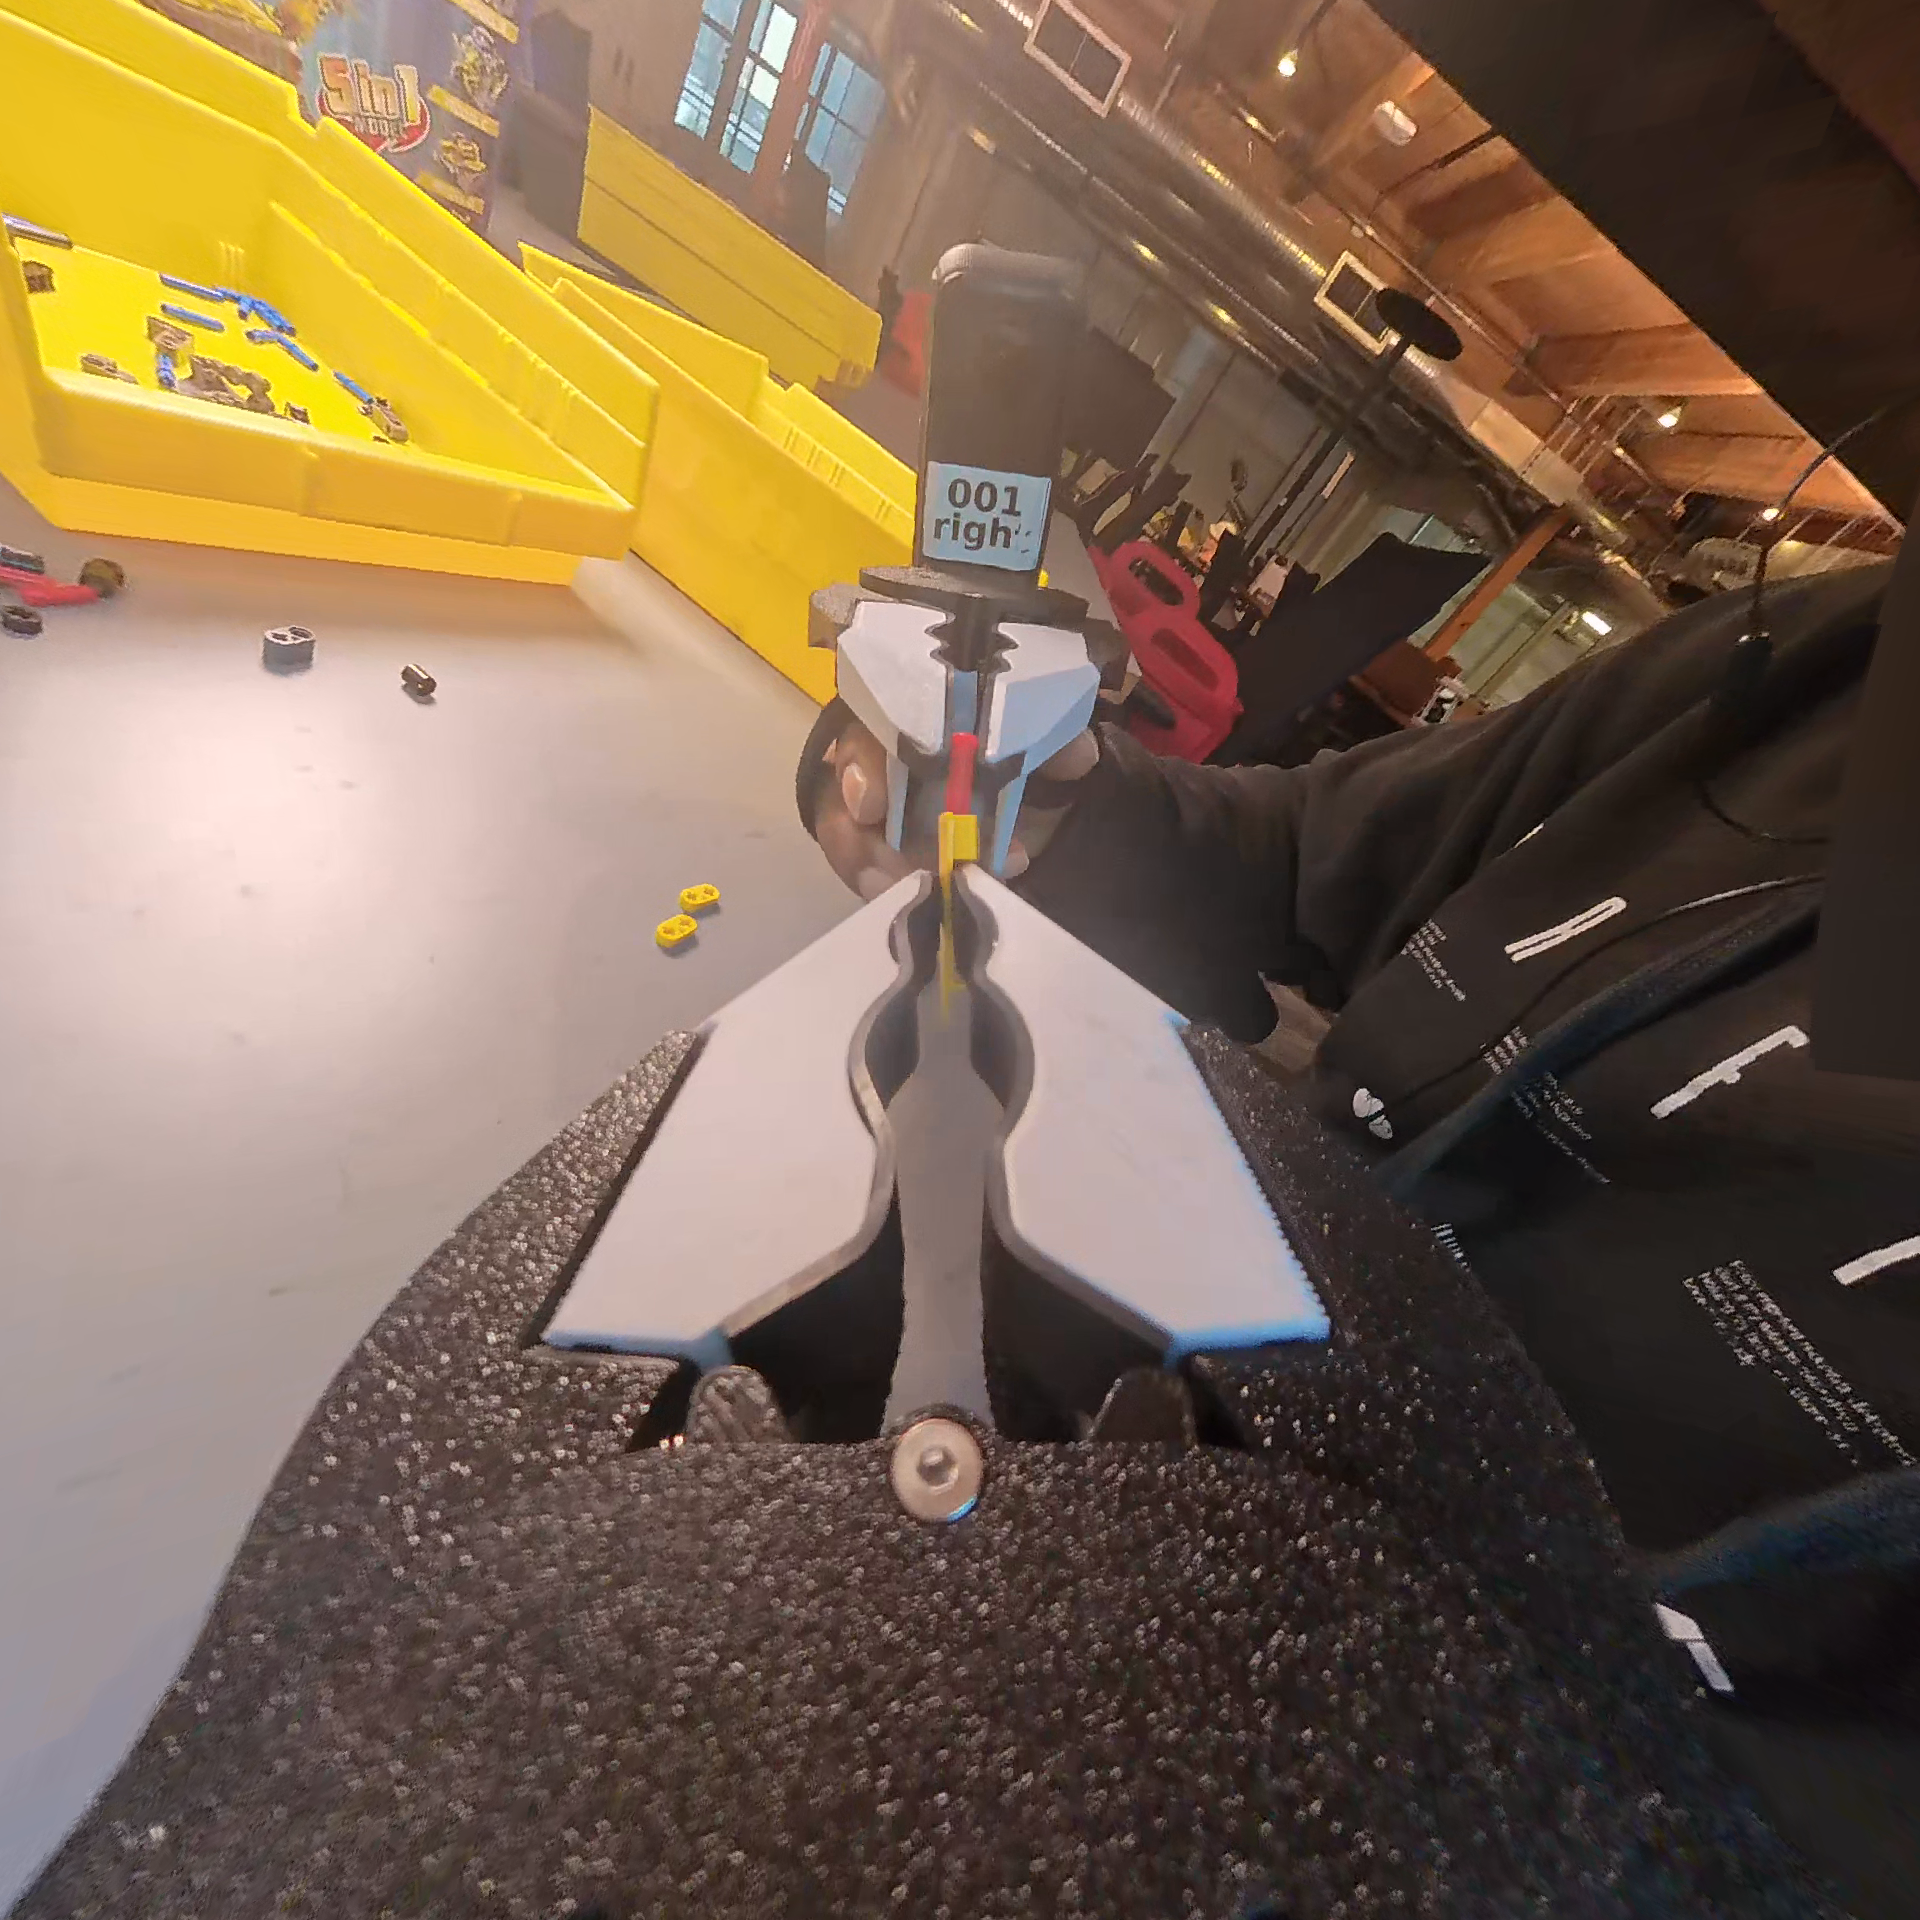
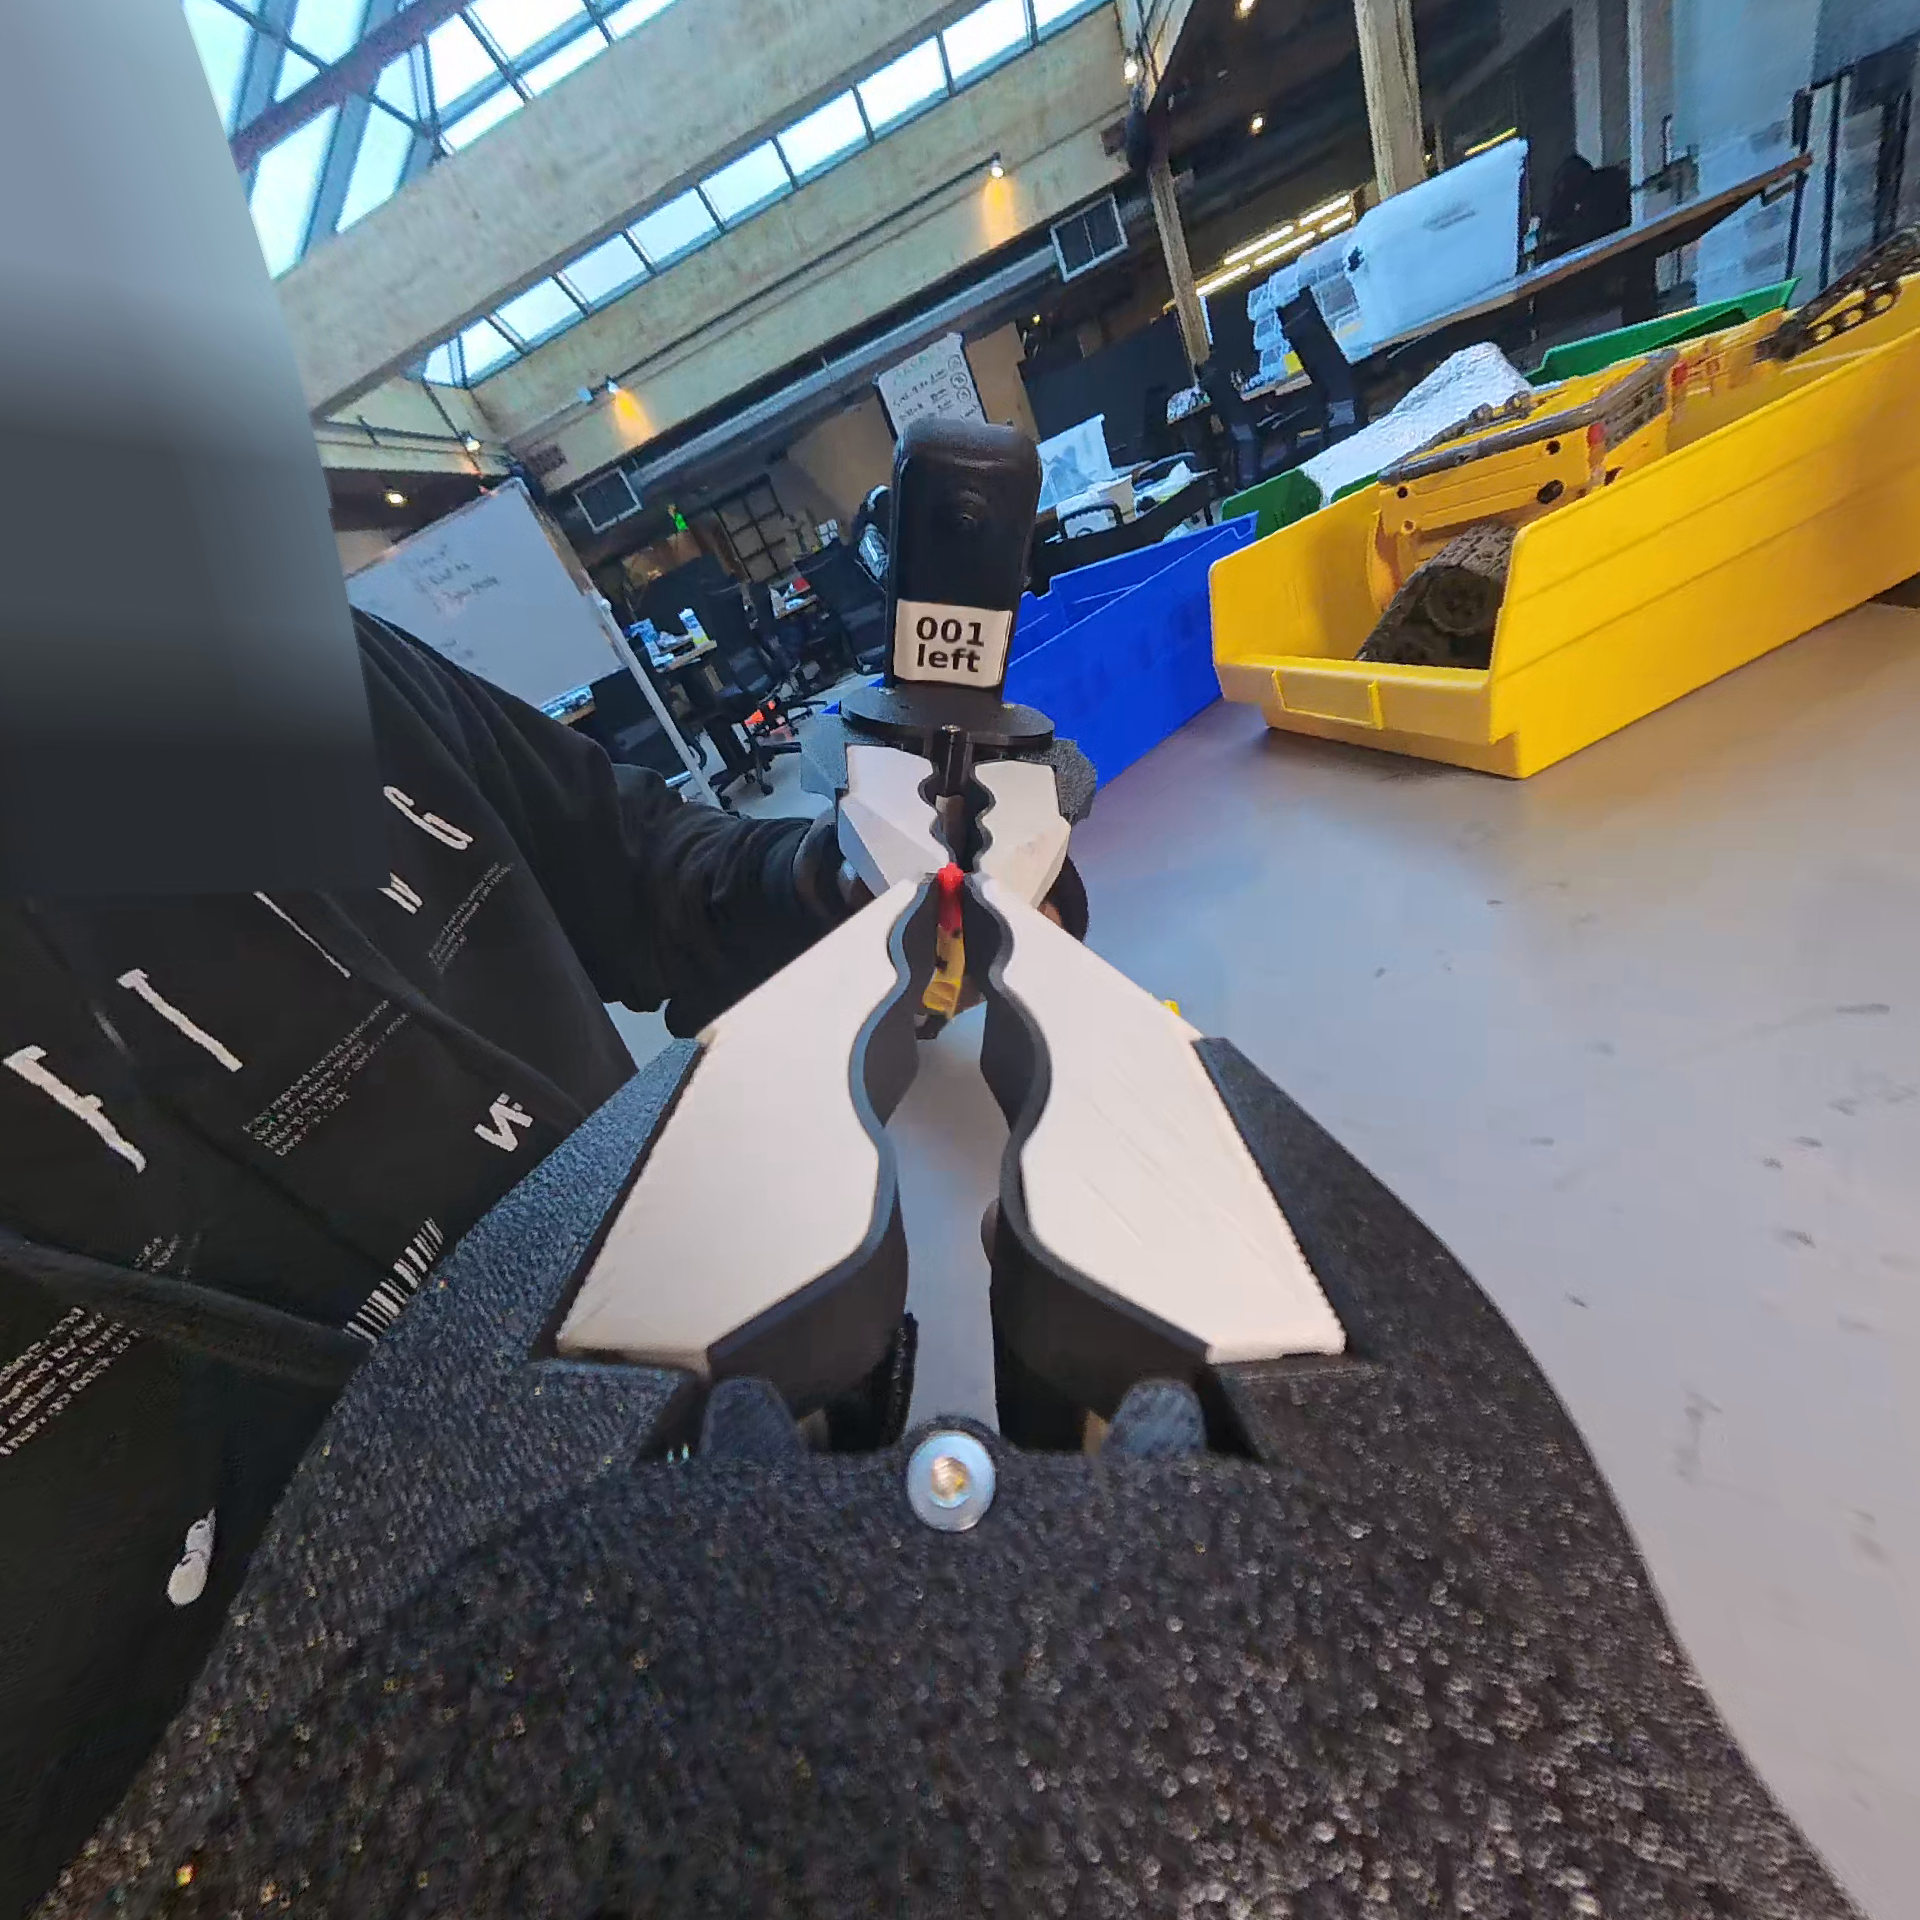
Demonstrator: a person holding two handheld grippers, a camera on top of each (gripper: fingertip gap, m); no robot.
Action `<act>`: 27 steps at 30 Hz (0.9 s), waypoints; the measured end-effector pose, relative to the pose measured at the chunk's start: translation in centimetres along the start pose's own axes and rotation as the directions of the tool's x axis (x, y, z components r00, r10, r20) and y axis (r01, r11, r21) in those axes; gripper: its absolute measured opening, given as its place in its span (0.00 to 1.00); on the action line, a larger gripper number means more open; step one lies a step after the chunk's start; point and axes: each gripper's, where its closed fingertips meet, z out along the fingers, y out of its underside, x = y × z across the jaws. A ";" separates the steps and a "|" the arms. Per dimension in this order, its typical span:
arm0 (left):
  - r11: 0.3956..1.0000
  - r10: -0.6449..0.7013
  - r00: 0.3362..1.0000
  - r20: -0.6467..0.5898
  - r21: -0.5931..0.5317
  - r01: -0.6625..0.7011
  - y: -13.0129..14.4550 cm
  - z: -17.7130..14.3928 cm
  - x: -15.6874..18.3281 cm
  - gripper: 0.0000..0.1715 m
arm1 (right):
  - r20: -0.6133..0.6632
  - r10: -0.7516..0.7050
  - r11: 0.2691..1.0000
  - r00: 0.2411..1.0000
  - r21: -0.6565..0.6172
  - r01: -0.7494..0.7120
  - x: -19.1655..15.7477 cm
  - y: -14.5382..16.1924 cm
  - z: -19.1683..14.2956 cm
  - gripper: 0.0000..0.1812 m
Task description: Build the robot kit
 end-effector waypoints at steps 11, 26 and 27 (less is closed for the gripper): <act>0.998 -0.028 1.000 -0.002 0.054 0.028 -1.3 -0.9 0.0 0.00 | -0.036 0.054 0.991 0.998 0.126 -0.049 1.1 -2.9 -1.2 0.02; 0.999 -0.010 1.000 -0.012 0.042 0.010 -1.0 -0.3 0.5 0.00 | 0.027 0.055 0.997 0.998 0.055 -0.056 -0.2 -1.0 0.1 0.02; 0.999 -0.008 1.000 -0.010 0.039 0.008 -0.9 -0.3 0.5 0.00 | 0.031 0.063 0.997 0.998 0.052 -0.064 -0.2 -1.0 0.2 0.02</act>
